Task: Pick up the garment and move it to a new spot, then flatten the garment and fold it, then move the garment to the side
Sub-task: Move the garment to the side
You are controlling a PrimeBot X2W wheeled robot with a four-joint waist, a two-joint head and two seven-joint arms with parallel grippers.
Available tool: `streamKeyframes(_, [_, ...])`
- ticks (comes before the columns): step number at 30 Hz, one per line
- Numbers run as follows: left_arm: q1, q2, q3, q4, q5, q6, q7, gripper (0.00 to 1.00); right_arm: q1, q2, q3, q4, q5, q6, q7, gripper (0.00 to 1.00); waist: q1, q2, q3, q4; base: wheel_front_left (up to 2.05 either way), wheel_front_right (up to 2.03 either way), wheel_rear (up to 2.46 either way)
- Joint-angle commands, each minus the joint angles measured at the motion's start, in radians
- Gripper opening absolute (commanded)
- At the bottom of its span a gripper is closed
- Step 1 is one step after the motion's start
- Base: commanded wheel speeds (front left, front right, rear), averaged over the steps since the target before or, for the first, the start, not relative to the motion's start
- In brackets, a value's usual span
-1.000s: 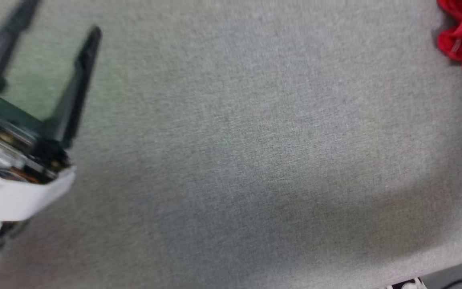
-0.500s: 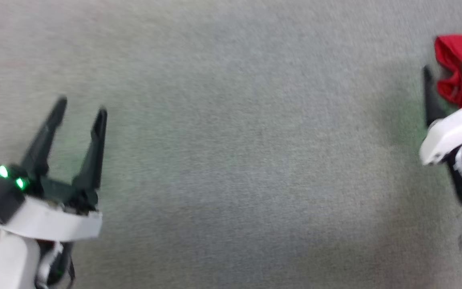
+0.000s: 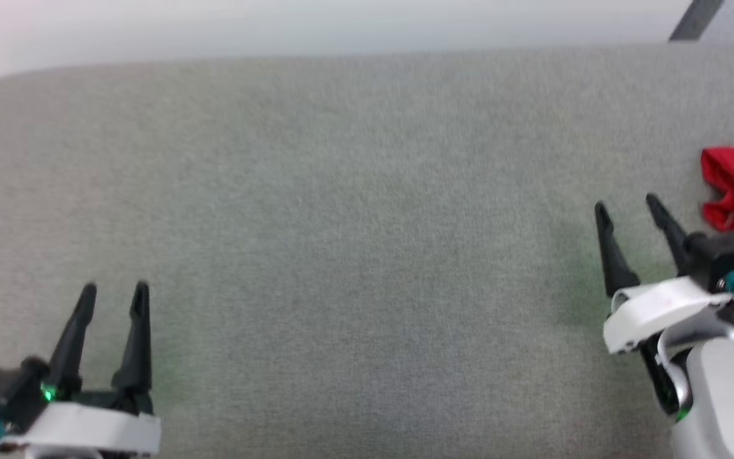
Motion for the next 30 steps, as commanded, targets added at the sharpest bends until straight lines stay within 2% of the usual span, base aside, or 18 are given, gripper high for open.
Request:
streamKeyframes(1, [0.034,-0.019,0.025,0.002,0.016,0.002,0.001,1.0,0.026,0.006,0.008,0.006,0.02,-0.002,-0.022,1.0,0.0,0.0,-0.08,0.028,0.0,0.0,0.0])
streamKeyframes(11, [0.123,-0.039,0.053,-0.007,0.041,0.002,0.001,1.0,0.134,-0.008,0.004,-0.039,0.067,-0.002,-0.064,1.0,0.0,0.0,-0.153,0.038,0.0,0.0,0.0])
streamKeyframes(17, [0.174,-0.052,0.068,-0.045,0.049,0.002,0.001,1.0,0.224,-0.009,-0.011,-0.151,0.081,-0.002,-0.044,1.0,0.0,0.0,-0.176,0.04,0.0,0.0,0.0])
streamKeyframes(30, [0.231,-0.057,0.059,-0.12,0.036,0.002,0.001,1.0,0.414,0.04,-0.076,-0.398,0.077,-0.002,0.006,1.0,0.0,0.0,-0.182,0.066,0.0,0.0,0.0])
